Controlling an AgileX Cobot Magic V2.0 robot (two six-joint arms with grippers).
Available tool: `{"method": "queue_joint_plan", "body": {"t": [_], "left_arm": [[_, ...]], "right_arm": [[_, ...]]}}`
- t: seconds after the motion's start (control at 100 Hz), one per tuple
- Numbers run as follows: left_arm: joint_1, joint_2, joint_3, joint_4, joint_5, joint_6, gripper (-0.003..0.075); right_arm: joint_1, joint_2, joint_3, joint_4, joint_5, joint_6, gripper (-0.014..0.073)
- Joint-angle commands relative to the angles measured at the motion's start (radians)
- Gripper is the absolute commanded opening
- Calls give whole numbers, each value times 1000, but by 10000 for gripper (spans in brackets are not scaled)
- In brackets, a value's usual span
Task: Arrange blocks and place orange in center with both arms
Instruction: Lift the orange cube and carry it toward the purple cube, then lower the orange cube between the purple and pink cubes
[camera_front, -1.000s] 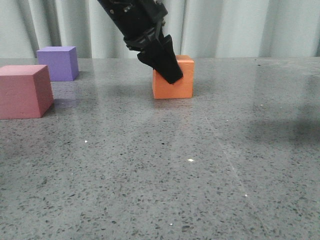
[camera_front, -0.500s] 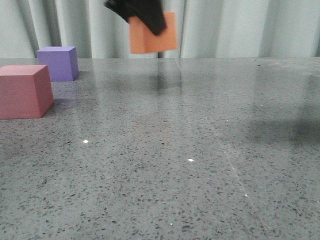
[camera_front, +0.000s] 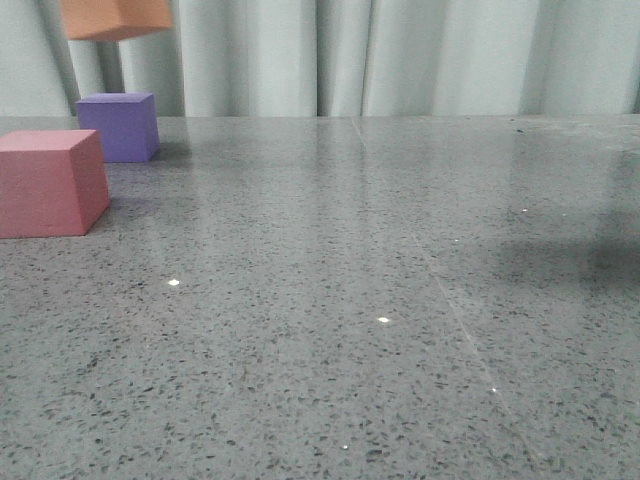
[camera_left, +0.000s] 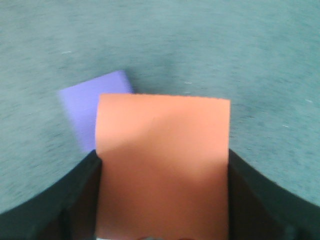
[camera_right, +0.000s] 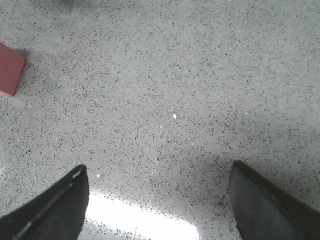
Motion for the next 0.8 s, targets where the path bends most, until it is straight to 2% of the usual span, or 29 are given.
{"method": "queue_joint_plan", "body": {"t": [0.0,0.4,0.79], "left_arm": [[4,-78,-16,45,4,-76,199],[4,-112,185,192,-24,-311,199],[-14,-110,367,190,-220,-394,199]], "right_arm": [[1,-28,-25,-5,-67,-6,571],[1,-28,-25,11,-81,-6,571],[1,-28,-25,11,-82,-6,571]]}}
